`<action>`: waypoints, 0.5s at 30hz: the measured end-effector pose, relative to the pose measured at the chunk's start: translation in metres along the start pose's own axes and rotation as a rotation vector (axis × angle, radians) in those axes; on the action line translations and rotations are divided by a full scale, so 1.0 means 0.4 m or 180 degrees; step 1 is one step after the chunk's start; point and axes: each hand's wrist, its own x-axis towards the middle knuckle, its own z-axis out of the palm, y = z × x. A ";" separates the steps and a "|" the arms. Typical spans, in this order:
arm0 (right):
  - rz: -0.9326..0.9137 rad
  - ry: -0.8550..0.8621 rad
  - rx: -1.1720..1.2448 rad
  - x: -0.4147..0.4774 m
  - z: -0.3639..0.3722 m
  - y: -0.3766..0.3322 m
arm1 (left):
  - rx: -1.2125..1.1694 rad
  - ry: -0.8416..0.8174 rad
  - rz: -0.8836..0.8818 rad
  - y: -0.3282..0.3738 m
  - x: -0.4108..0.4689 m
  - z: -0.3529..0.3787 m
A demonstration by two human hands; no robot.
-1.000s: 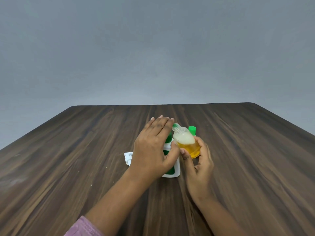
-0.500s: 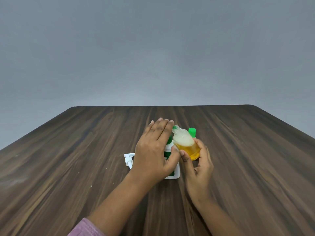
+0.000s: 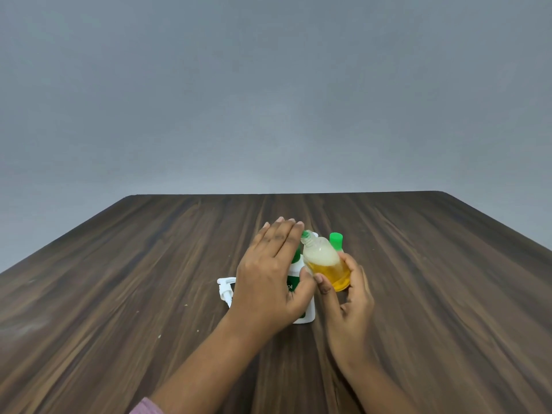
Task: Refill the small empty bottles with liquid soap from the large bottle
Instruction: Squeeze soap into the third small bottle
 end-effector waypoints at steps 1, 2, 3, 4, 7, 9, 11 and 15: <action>0.0021 -0.0003 0.0057 0.000 0.005 -0.003 | 0.0023 -0.0015 0.0012 0.001 0.005 -0.008; 0.0037 -0.0001 0.0092 0.001 0.008 -0.005 | 0.0058 -0.0034 0.0033 0.002 0.010 -0.013; 0.0044 0.0001 0.0116 0.003 0.009 -0.005 | 0.0097 -0.0041 0.0054 0.003 0.014 -0.015; 0.0046 0.0000 0.0135 0.004 0.010 -0.003 | 0.0128 -0.0041 0.0067 0.002 0.016 -0.016; 0.0029 0.0011 0.0097 0.003 0.009 0.000 | 0.0074 -0.0010 0.0053 -0.004 0.005 -0.001; -0.0015 0.0036 0.0006 0.004 0.002 0.002 | -0.0002 0.0002 0.0017 -0.009 -0.005 0.013; -0.0049 0.0044 -0.0092 0.002 -0.005 0.003 | -0.0034 0.0000 -0.0015 -0.013 -0.012 0.019; -0.0003 0.0037 -0.0040 0.001 -0.001 0.001 | -0.0026 0.0017 0.0002 -0.002 -0.002 0.007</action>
